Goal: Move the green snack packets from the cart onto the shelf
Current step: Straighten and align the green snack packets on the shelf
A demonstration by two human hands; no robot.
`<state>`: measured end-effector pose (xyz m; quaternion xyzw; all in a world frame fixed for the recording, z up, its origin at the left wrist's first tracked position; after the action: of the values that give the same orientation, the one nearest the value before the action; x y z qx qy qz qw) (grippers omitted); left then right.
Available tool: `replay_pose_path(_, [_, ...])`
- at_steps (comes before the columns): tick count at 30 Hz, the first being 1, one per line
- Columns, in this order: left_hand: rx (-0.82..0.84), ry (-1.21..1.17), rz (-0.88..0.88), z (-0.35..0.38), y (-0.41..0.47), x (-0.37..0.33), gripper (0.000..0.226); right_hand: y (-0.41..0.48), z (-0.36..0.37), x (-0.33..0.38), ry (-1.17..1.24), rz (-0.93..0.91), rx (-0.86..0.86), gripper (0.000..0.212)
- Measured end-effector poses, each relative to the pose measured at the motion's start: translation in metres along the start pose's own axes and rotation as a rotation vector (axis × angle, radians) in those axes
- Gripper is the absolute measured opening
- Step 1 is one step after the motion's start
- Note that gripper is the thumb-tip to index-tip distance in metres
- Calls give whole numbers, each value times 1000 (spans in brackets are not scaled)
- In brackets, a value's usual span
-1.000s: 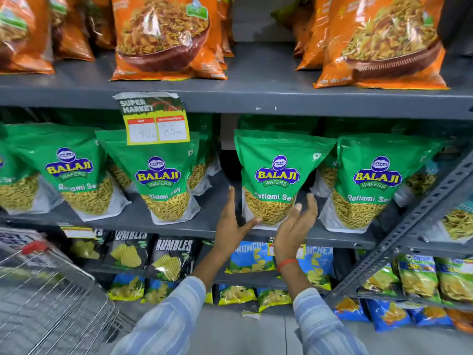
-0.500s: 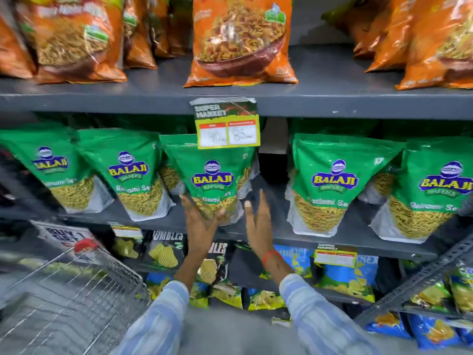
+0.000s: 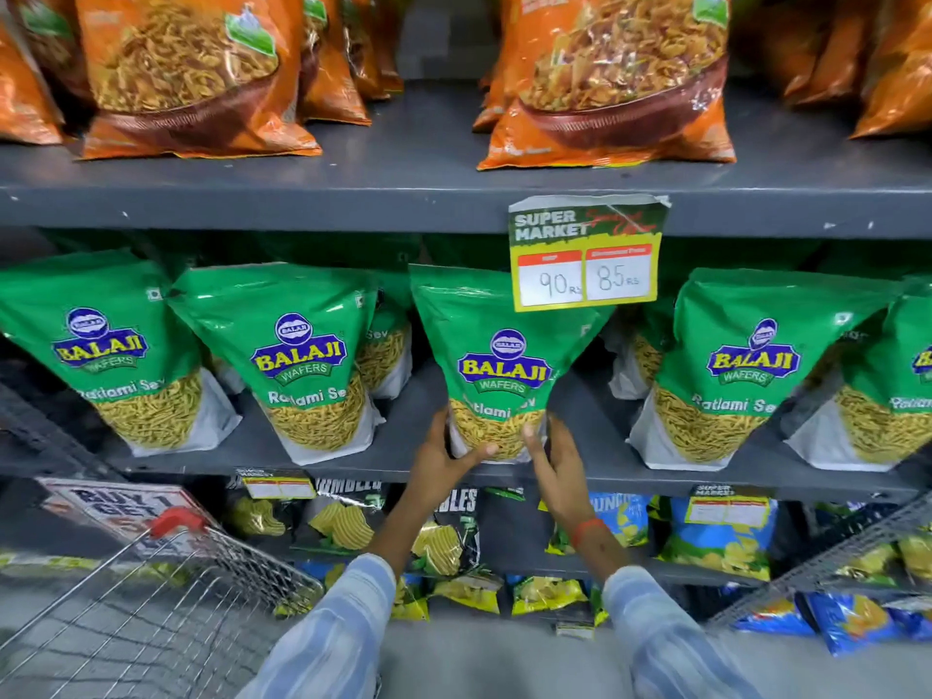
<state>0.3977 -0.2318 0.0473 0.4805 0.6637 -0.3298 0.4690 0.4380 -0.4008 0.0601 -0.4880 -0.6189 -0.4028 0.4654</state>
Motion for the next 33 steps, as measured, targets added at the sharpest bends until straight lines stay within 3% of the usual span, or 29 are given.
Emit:
replay_pose_path(6, [-24,-46,-4,0,1,2,69,0,7,-1,35,25,-14,67])
replay_pose_path(15, [35,-15,-61,1,3,7,77,0,11,0,85,23,19,50])
replay_pose_path(18, [81,1,-50,-1,-1,-6,77,0,10,1,49,-7,3,68])
replay_pose_path(21, [68,-10,1,-6,-10,-18,88,-9,-2,14,-53,-101,-179,84])
replay_pose_path(23, [-43,33,45,-18,-20,-26,94,-23,-10,41,-39,-227,-317,76])
replay_pose_path(26, [-299,195,150,-48,-42,-45,89,-43,-4,81,30,-384,-381,59])
replay_pose_path(30, [-617,450,311,-95,-73,-65,86,-60,30,120,61,-524,-314,46])
replay_pose_path(33, [-746,476,195,-136,-83,-44,99,-59,65,124,43,-506,-238,48])
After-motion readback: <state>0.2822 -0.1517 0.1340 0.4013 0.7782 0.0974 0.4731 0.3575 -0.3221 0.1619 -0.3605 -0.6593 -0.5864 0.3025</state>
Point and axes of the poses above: each hand's wrist, its own y-axis towards the middle knuckle, its own z-axis out of the palm, x = y × z, the point moved 9 cm from there along y, towards the middle knuckle, and after that the axes turned 2 degrees about z, right-handed, at the moved point
